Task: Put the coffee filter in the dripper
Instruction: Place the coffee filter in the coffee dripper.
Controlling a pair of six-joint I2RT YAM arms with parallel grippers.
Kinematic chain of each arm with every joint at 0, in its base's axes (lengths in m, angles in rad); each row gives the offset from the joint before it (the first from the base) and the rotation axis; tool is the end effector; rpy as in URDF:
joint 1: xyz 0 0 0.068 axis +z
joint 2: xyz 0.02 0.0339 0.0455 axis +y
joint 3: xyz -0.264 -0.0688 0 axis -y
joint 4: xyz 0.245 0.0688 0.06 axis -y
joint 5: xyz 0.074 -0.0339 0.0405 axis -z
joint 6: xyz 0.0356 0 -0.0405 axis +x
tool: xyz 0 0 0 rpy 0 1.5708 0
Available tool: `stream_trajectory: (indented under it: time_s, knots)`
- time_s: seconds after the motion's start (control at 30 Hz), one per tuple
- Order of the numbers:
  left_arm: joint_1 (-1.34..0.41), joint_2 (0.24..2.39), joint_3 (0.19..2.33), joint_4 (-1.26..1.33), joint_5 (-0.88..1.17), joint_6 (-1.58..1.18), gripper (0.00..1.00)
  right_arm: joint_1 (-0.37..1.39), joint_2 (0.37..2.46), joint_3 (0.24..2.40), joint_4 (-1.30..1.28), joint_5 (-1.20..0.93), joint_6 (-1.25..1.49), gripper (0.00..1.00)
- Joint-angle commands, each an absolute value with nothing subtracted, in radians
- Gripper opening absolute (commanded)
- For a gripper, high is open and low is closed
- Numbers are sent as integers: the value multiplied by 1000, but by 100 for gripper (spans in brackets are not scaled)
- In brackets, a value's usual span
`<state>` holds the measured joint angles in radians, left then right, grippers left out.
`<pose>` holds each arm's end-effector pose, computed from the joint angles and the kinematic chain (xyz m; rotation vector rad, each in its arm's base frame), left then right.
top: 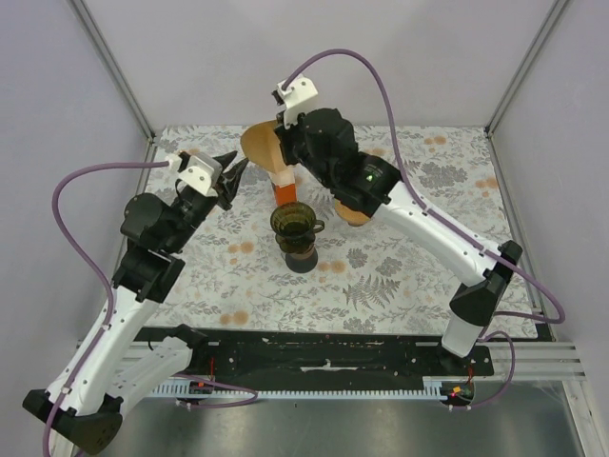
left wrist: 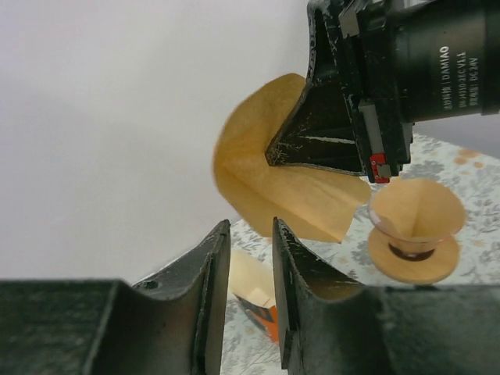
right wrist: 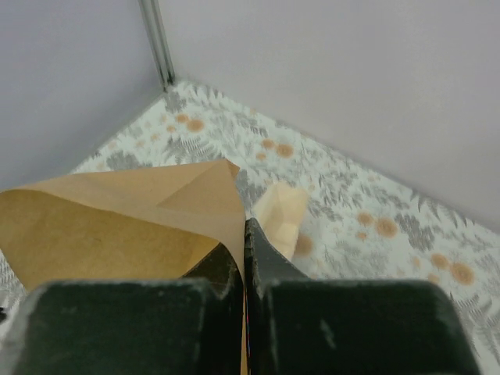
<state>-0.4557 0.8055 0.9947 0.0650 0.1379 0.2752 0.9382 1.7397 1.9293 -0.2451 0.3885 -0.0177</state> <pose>0.1525 -0.0802 0.4364 0.5808 1.1887 -0.2442 0.2476 0.3150 0.4729 -0.4741 1.5662 0.3924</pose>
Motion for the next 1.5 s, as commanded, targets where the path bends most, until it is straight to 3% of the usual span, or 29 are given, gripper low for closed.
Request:
stream_trajectory:
  time_s: [0.0, 0.17, 0.3, 0.5, 0.93, 1.03, 1.1, 1.23, 1.33, 1.47]
  knots:
    - [-454, 819, 1072, 11, 206, 115, 36, 891, 1744, 2109, -633, 284, 84, 0]
    - [-456, 864, 1144, -112, 193, 22, 37, 876, 1828, 2298, -995, 189, 121, 0]
    - [-456, 919, 1210, -240, 209, -92, 38, 856, 1845, 2286, -1129, 42, 192, 0]
    - [-456, 966, 1192, -350, 253, -216, 43, 851, 1937, 2278, -1210, -28, 212, 0]
    - [-463, 988, 1051, -287, 291, -295, 63, 848, 2009, 2237, -1221, 29, 221, 0]
    - [-466, 1003, 1008, -259, 284, -304, 63, 850, 2026, 2247, -1218, 17, 213, 0]
    - [-468, 1006, 977, -235, 243, -305, 61, 848, 2036, 2253, -1218, 17, 210, 0]
    - [-468, 1017, 963, -233, 198, -301, 38, 848, 2043, 2252, -1218, 14, 206, 0]
    - [-466, 1017, 963, -232, 202, -298, 28, 845, 2040, 2249, -1213, 18, 204, 0]
    - [-466, 1015, 977, -245, 206, -290, 15, 831, 2022, 2258, -1198, 28, 195, 13]
